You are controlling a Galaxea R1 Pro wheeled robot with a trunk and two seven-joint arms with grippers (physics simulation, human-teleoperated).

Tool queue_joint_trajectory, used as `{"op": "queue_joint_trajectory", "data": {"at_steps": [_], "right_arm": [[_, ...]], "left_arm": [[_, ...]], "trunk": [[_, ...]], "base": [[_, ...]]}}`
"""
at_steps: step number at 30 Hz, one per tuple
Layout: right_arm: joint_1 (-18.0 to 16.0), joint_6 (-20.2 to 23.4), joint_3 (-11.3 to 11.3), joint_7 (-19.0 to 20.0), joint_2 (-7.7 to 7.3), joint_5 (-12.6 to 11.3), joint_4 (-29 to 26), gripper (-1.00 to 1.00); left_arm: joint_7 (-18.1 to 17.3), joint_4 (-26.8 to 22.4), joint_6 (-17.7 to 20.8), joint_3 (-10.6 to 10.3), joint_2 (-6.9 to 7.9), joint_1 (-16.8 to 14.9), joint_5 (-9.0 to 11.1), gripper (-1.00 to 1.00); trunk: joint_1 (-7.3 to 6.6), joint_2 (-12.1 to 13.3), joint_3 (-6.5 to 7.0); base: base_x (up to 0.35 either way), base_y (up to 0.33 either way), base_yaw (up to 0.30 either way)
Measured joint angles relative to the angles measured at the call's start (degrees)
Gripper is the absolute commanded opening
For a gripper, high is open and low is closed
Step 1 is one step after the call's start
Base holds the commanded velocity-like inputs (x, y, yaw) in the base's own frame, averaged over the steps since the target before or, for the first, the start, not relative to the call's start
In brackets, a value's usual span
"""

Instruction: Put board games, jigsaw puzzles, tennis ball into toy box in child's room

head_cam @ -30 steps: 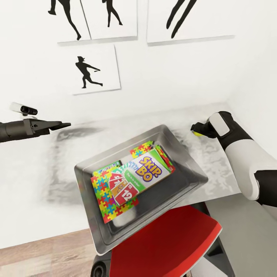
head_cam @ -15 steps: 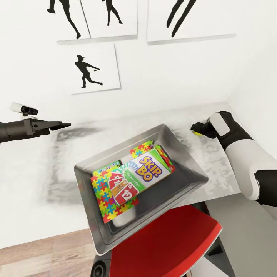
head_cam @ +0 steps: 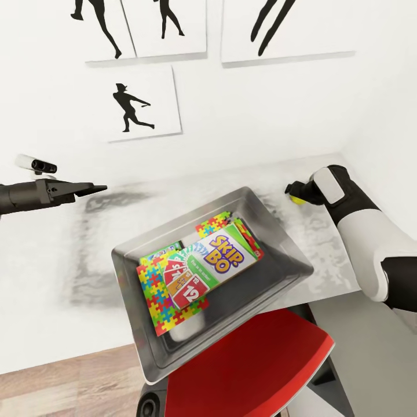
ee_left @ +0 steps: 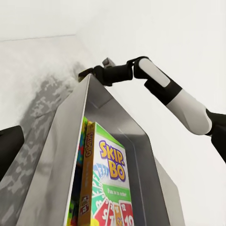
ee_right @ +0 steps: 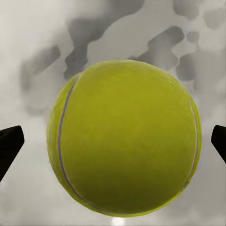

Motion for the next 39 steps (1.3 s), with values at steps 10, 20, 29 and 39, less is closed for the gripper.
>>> {"op": "queue_joint_trajectory", "data": {"at_steps": [10,20,29,39], "right_arm": [[0.1,0.0,0.0,-0.1,0.02,0.0,-0.7,1.00],[0.1,0.0,0.0,-0.1,-0.20,0.1,-0.7,1.00],[0.1,0.1,-0.1,0.0,-0.60,0.0,-0.7,1.00],[0.1,0.2,-0.1,0.0,-0.13,0.0,-0.7,1.00]], "left_arm": [[0.0,0.0,0.0,0.0,0.00,0.0,0.0,1.00],[0.0,0.0,0.0,0.0,0.00,0.0,0.0,1.00],[0.0,0.0,0.0,0.1,-0.03,0.0,0.0,1.00],[0.0,0.0,0.0,0.0,-0.01,0.0,-0.1,1.00]], "trunk": [[0.00,0.0,0.09],[0.00,0.0,0.68],[0.00,0.0,0.73],[0.00,0.0,0.73]], "base": [[0.000,0.000,0.000],[0.000,0.000,0.000],[0.000,0.000,0.000],[0.000,0.000,0.000]]}}
